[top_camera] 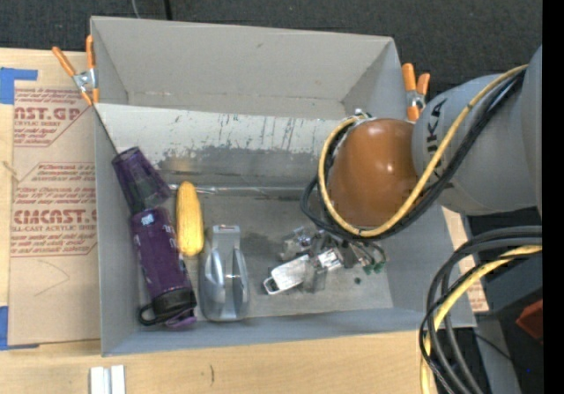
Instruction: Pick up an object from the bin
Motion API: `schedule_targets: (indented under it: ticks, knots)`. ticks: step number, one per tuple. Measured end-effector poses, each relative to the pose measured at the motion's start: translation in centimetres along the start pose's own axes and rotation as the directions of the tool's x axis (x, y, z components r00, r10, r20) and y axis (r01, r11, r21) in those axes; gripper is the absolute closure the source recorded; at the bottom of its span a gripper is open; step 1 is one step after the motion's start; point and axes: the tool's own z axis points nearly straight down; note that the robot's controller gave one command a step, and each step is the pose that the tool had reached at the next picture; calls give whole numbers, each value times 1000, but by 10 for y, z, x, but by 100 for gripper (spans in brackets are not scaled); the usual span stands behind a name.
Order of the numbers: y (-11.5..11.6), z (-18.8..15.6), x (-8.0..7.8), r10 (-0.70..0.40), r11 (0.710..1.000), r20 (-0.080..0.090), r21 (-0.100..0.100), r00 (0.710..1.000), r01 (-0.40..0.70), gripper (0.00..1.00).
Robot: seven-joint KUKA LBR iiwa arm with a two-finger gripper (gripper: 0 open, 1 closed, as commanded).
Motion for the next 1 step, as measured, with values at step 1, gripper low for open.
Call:
schedule_targets:
  ticks: [1]
  knots:
    - [-12,-151,-13,-32,999,3,0,999,32,100]
